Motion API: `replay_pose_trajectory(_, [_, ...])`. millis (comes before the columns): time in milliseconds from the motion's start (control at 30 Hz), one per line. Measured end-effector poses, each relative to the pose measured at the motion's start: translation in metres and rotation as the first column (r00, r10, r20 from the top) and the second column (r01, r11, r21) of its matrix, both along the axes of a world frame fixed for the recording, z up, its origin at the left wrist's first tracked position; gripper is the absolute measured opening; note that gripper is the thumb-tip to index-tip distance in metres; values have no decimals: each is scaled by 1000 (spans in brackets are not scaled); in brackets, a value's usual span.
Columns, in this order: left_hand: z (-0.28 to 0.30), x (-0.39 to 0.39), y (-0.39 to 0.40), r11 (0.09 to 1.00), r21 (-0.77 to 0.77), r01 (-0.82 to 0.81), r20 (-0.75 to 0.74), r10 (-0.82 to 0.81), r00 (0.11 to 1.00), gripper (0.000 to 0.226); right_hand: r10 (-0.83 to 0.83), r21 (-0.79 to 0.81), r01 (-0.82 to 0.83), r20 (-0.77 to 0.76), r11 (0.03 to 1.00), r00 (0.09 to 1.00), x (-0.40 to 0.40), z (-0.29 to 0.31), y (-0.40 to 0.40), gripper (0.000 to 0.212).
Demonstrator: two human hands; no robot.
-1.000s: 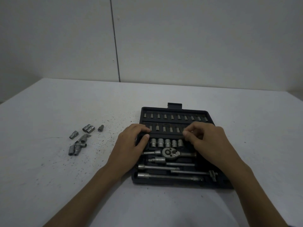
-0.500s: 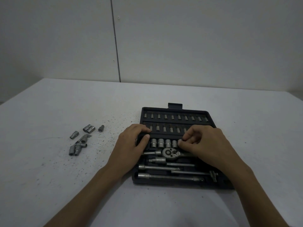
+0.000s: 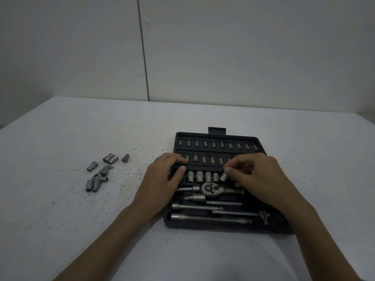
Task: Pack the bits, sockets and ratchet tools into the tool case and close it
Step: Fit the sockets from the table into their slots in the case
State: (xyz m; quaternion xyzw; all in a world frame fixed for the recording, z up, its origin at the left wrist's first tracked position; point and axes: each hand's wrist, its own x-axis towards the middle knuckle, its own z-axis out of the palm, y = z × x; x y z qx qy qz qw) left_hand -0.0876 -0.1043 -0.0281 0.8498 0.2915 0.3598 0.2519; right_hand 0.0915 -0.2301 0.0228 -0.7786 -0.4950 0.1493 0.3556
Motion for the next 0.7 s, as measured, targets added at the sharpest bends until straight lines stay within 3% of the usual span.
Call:
replay_pose_trajectory(500, [-1,0,1,1000,9,4,8,-4,1000,15,70,9,-71,125,997,990,-4,-1,5,6])
replay_pose_trajectory(700, [-1,0,1,1000,9,4,14,-5,1000,14,78,3,-79,97,997,992,-1,-4,6,11])
